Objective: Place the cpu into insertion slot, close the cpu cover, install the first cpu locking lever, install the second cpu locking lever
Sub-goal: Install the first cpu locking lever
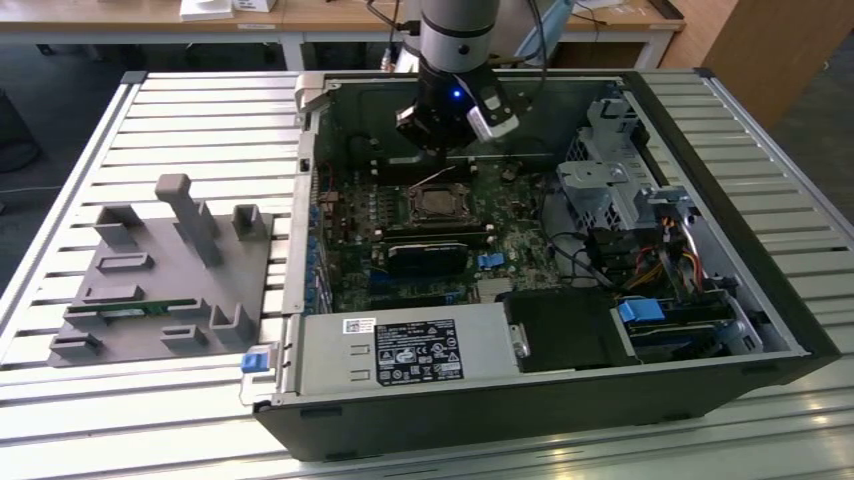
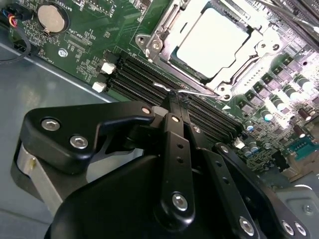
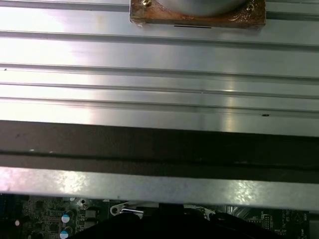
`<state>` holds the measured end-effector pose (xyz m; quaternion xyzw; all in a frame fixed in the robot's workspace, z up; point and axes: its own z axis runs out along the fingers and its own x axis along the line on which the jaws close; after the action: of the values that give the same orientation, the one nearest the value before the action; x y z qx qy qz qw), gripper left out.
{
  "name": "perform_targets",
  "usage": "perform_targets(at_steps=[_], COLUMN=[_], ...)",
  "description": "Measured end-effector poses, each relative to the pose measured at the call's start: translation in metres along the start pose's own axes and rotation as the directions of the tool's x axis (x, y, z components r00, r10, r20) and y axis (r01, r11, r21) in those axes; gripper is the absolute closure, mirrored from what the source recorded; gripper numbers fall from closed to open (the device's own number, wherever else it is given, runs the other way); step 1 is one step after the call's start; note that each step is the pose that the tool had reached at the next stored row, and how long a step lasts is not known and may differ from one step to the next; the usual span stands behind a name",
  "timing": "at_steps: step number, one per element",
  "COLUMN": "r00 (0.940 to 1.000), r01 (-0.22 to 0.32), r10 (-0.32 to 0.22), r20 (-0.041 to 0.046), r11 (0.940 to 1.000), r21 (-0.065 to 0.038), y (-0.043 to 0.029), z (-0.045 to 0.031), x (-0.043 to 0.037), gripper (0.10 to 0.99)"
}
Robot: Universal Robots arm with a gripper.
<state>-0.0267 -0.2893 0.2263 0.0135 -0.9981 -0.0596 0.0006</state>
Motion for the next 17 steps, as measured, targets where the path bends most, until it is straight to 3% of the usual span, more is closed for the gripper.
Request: perform_targets(at_steps=[8, 17], r00=[1.0, 1.0], r01=[0.0, 0.0], r10=[0.0, 0.0], r20=[0.0001, -0.0004], r11=[1.0, 1.0], r21=[0.0, 0.0], y=[-0.0014, -0.0035], z=[0.0007, 0.0065], x=[-0.0028, -0.0064], gripper=[0.969, 0.969])
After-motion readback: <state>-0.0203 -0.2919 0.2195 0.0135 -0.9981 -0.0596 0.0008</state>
